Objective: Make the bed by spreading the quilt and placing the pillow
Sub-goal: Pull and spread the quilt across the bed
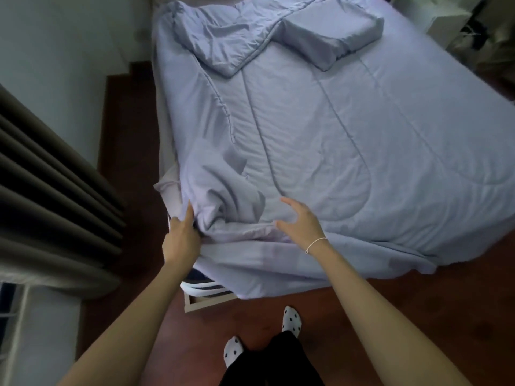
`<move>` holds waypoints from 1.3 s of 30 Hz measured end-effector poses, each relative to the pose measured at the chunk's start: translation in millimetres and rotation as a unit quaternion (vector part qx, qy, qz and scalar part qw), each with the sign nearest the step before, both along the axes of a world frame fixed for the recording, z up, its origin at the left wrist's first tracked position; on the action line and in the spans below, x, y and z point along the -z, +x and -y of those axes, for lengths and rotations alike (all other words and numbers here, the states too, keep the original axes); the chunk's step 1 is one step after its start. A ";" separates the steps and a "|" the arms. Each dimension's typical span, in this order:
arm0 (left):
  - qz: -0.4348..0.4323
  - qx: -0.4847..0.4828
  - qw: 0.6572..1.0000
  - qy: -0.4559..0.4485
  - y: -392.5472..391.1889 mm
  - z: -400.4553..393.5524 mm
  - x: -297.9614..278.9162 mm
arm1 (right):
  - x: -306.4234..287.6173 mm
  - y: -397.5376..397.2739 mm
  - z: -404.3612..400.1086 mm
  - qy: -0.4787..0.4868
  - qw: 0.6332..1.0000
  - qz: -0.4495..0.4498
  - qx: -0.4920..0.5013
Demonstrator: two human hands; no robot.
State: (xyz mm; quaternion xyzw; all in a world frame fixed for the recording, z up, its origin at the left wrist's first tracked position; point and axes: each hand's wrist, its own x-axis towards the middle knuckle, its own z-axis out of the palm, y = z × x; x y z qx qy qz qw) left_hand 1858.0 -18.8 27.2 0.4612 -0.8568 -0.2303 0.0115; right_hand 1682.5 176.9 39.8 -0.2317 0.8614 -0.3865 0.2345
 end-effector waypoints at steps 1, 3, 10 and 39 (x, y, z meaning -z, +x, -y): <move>0.054 -0.014 0.998 0.028 14.4 3.4 9.6 | 1.0 1.3 6.1 0.006 1.000 0.002 -0.011; 0.159 -0.020 0.977 0.139 39.3 9.5 26.5 | 2.4 5.6 18.0 0.013 0.999 0.012 -0.034; 0.170 -0.083 0.889 0.416 112.1 54.1 16.0 | 32.9 37.1 65.4 0.035 0.979 0.196 -0.054; 0.120 0.327 0.928 -0.133 -118.7 -0.5 63.9 | 77.3 -45.4 14.9 0.255 0.965 -0.038 -0.044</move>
